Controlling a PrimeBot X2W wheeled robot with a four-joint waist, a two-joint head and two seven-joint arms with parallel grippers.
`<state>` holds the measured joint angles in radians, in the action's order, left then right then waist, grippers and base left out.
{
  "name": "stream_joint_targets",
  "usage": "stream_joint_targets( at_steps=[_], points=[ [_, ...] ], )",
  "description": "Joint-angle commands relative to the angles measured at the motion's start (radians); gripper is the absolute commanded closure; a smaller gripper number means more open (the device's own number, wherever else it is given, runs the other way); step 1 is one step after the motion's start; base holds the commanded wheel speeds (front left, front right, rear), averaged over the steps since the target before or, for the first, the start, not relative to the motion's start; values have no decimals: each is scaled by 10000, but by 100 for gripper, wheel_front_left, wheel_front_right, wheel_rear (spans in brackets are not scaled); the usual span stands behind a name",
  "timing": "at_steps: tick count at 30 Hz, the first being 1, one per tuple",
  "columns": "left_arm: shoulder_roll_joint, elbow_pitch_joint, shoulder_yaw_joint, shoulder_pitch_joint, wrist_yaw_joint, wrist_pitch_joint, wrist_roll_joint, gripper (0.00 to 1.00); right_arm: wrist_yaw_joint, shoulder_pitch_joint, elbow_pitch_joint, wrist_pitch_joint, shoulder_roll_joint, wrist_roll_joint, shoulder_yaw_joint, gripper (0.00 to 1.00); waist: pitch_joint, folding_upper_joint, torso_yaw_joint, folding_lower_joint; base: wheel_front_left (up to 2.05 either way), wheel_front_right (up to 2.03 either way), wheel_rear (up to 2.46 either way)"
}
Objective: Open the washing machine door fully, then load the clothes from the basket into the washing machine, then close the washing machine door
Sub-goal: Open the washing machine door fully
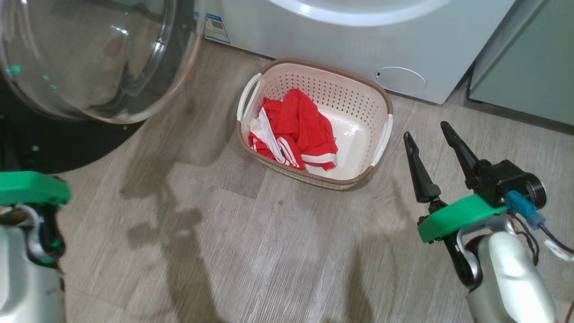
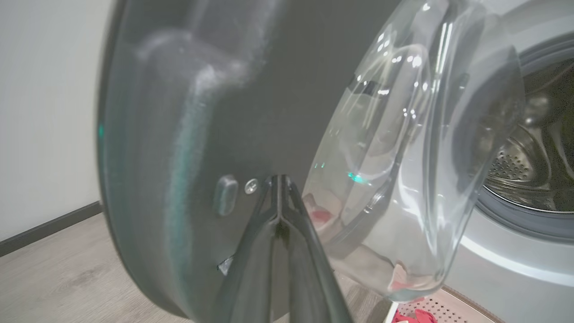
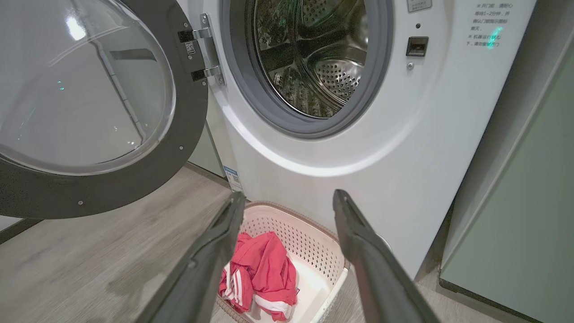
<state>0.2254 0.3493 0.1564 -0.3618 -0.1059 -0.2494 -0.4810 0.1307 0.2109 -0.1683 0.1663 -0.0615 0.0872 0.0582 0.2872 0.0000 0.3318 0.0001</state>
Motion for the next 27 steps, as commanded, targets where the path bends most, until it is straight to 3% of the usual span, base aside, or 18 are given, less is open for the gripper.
stream_joint_targets(
  at_steps=[1,12,25,26,27],
  points=[
    [391,8,922,-526,121,-122,194,100,0,301,428,-70,14,-122,221,0,58,0,-39,-1,0,0,0],
    [63,800,2609,-1095,1022,-123,1146,100,0,307,462,-97,-12,-110,257,0,48,0,-93,-1,0,0,0],
    [-1385,-1432,3021,709,1488,-123,2379,100,0,143,238,102,48,53,273,0,-453,0,-166,-1,0,0,0],
    [-1471,-1669,2982,917,1499,-123,2405,71,0,120,222,124,55,68,269,0,-496,0,-185,-1,0,0,0],
    [-1541,-1893,2916,1125,1507,-124,2429,52,0,93,208,145,61,75,260,0,-541,0,-202,-1,0,0,0]
  ],
)
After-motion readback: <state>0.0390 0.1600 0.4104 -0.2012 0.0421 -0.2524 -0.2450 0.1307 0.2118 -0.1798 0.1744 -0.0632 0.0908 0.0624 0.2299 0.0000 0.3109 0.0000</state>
